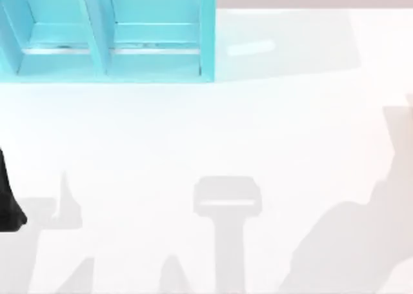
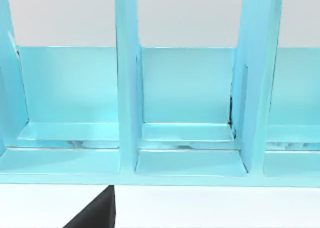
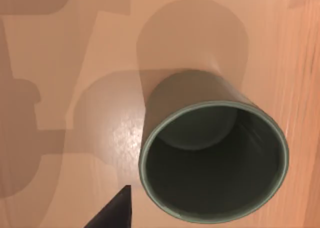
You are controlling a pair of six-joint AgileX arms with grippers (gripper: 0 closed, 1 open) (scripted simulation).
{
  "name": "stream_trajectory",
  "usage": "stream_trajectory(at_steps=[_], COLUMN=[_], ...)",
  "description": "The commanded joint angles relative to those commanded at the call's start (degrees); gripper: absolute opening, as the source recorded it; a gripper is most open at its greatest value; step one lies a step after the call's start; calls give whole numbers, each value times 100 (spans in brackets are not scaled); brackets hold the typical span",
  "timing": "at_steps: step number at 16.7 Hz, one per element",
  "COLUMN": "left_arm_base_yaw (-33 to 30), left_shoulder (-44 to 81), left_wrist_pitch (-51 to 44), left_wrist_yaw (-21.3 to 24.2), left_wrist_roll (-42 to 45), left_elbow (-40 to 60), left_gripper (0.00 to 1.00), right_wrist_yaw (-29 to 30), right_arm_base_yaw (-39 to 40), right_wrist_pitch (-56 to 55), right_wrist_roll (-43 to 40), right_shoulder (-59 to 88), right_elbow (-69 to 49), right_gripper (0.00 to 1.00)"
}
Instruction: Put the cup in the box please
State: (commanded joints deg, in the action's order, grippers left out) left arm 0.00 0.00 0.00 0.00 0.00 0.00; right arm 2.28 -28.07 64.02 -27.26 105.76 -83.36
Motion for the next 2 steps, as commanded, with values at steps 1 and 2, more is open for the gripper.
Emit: stream_trajectory(at_steps=[1, 2], left_arm_base_yaw=[0, 0], left_shoulder=[0, 0], left_wrist_pitch=[0, 0], left_wrist_yaw=[0, 0], left_wrist_roll=[0, 0], left_elbow=[0, 0], left_gripper=[100, 100], right_wrist_yaw=[0, 0], right_arm_base_yaw=[0, 0], right_wrist_pitch=[0, 0], right_wrist_roll=[0, 0], right_shoulder=[0, 0], right_elbow=[0, 0], right_gripper=[100, 100])
